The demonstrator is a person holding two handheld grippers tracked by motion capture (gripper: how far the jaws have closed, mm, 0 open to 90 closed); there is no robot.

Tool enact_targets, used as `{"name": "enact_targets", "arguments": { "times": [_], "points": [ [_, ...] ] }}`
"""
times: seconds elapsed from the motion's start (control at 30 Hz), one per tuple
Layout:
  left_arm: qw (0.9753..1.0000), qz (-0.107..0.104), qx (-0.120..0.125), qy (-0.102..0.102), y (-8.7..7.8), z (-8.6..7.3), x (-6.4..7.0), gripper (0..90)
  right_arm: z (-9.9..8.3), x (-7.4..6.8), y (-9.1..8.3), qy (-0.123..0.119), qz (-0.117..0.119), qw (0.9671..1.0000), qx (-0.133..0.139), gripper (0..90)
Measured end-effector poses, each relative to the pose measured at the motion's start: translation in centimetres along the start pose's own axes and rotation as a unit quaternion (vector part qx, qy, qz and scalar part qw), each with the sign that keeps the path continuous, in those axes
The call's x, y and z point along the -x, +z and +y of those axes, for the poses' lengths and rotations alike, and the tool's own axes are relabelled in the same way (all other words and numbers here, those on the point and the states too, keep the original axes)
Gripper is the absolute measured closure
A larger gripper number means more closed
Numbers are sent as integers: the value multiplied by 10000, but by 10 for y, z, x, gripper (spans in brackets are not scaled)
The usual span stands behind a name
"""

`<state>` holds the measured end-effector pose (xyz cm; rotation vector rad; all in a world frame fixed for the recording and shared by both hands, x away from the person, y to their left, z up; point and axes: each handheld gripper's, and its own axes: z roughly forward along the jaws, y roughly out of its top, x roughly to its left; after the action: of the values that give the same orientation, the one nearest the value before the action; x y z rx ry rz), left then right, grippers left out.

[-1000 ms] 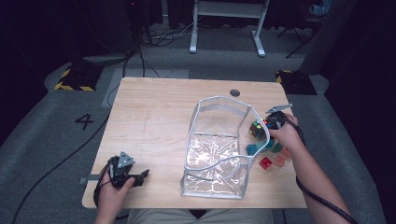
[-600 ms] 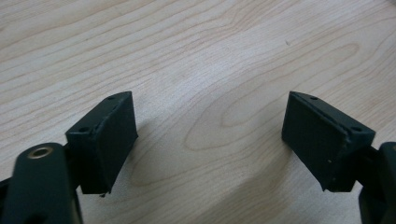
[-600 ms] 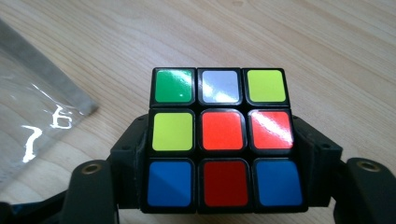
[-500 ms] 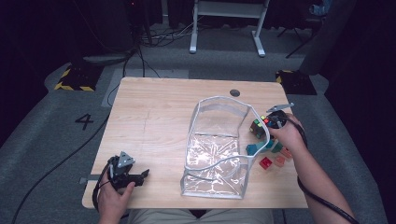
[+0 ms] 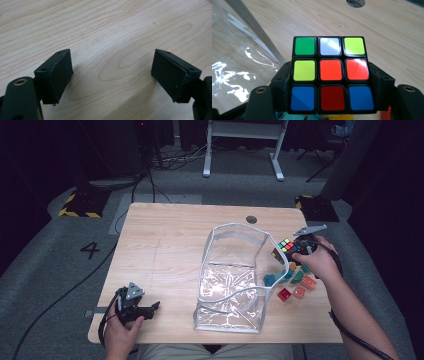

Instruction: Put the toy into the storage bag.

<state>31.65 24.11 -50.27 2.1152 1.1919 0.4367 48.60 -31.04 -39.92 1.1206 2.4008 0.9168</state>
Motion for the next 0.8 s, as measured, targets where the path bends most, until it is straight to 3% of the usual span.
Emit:
{"name": "enact_targets", "arguments": {
  "times": [0.33,0.47,0.8],
  "points": [
    [10000,-4,-11,5,0,0,0,176,7,2,-31,69,-25,9998,171,341],
    [10000,4,-7,1,0,0,0,176,11,1,-50,116,37,9993,360,341],
    [10000,-4,-9,4,0,0,0,176,24,-5,-84,4,24,9982,596,341]
  ]
}}
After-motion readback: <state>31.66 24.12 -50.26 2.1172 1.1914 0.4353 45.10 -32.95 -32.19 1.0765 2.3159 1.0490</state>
